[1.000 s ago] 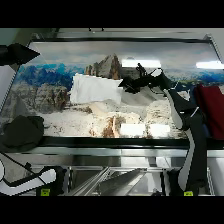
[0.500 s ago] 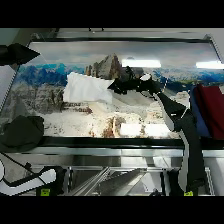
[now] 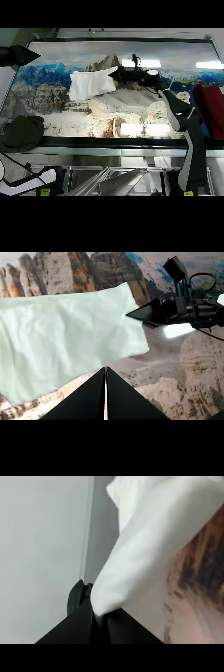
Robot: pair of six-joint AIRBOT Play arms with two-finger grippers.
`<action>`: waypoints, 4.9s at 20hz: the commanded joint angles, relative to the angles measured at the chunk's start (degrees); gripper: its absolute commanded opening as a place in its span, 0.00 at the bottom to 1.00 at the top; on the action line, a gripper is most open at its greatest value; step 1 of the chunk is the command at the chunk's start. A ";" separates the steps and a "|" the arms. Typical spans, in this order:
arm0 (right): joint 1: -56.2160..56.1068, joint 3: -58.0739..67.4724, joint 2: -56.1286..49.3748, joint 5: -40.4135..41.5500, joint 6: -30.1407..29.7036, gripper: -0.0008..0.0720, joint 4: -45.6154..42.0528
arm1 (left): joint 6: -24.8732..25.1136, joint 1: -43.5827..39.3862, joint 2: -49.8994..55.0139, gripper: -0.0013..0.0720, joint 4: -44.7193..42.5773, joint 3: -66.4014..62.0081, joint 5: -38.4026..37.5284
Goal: Fold the shirts.
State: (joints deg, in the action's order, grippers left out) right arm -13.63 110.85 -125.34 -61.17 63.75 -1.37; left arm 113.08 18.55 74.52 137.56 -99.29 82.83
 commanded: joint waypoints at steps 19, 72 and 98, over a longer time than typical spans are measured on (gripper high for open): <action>66.97 -4.22 35.15 -24.33 45.29 0.04 -53.40 | -1.55 0.04 0.02 0.03 -0.02 0.00 1.42; 85.07 -87.82 80.11 20.39 16.31 0.05 -45.05 | -1.53 0.07 0.02 0.03 -0.04 0.02 1.77; 29.09 -69.33 85.61 -12.33 15.82 0.05 -53.62 | -4.15 -8.92 -25.88 0.03 -5.60 32.81 1.31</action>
State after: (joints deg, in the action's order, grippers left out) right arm 24.29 48.49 -42.30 -72.79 77.76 -50.50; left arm 109.95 11.66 56.95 133.95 -79.81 84.82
